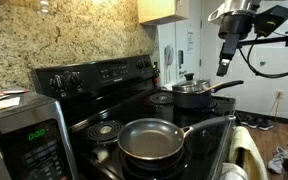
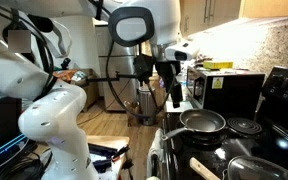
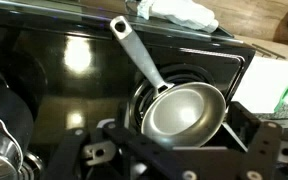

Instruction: Transfer the lid from the pot to the pan

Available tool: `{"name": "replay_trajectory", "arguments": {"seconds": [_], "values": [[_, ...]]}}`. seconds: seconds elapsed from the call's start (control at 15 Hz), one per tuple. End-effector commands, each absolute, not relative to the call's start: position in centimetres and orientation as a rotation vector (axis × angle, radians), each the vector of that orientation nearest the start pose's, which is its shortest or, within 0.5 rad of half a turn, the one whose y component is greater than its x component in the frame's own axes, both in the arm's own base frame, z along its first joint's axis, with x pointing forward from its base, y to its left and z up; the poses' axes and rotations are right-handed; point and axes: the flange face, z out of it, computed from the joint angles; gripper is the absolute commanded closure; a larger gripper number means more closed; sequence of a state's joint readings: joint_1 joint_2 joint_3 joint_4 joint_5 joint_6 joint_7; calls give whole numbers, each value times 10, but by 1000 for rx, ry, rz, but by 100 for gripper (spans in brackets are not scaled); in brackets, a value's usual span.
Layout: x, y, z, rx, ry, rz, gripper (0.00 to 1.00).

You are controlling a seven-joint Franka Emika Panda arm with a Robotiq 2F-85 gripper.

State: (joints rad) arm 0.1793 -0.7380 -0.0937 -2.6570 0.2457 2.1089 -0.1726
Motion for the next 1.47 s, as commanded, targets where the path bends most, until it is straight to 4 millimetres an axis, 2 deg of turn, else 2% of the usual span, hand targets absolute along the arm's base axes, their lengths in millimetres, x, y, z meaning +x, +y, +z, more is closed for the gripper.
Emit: {"name": "replay_trajectory", "arguments": {"seconds": [0.0,0.13,0.33,0.53,0.8,1.07,1.4], "values": [[343,40,482,-2840,-242,-275,0],[347,40,482,-2825,-247,-318,0],[367,30,483,-2916,-247,-239,0],[392,1,487,-3019,-260,-155,0],[434,-34,500,-3152,-289,-119,0],[483,-82,493,-3227,-200,-53,0],[533,-133,470,-3234,-57,47,0]]}}
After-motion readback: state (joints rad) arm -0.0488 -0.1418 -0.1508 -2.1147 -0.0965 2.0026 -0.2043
